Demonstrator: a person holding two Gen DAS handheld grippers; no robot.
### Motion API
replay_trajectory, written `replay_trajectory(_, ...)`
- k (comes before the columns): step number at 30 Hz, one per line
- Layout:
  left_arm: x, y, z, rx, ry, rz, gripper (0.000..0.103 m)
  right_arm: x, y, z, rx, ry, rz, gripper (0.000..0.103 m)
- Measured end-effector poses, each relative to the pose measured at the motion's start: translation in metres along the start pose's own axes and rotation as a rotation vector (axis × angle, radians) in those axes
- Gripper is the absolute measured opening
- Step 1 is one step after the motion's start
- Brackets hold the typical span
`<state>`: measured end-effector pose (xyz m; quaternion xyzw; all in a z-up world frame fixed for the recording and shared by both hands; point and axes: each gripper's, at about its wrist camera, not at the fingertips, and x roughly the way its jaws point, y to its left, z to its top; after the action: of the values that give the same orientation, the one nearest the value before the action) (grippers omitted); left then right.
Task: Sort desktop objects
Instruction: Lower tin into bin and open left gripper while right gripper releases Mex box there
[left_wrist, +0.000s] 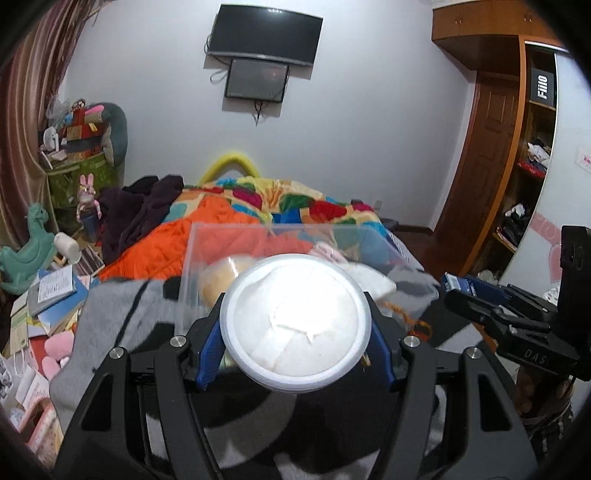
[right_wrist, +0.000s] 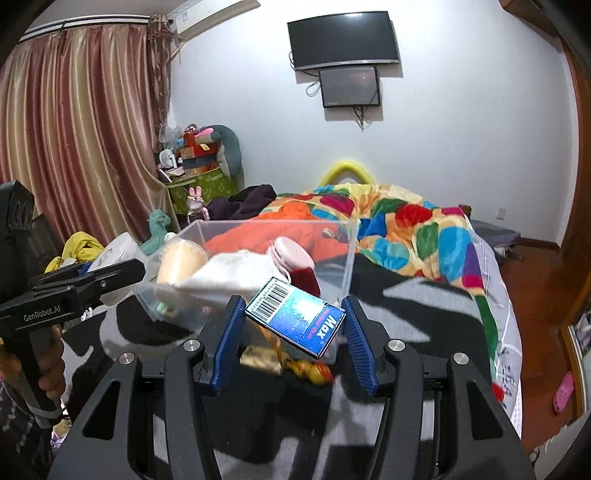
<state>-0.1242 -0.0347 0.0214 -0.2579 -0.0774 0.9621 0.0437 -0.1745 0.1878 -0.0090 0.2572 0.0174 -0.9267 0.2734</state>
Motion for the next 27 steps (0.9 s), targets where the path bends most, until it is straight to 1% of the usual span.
replay_trajectory(3,0.006,0.000,0.007,0.002,-0.016,0.001,0.065,0.010,0.001,0.007,-0.008,-0.002,0.005,0.050)
replay_trajectory(6,0.016,-0.001,0.012,0.007,-0.009,-0.014,0.065,0.020,0.002,0.013,-0.012,-0.004,0.007,0.050)
replay_trajectory(10,0.036,-0.005,0.015,0.030,0.013,-0.002,0.065,0.033,0.004,0.015,-0.030,0.008,0.007,0.050)
replay_trajectory(18,0.065,0.005,0.019,-0.015,0.050,0.000,0.065,0.053,-0.004,0.013,-0.022,0.043,0.004,0.050)
replay_trajectory(27,0.085,-0.010,0.015,0.026,0.062,0.000,0.065,0.062,-0.005,0.007,-0.025,0.073,0.000,0.050)
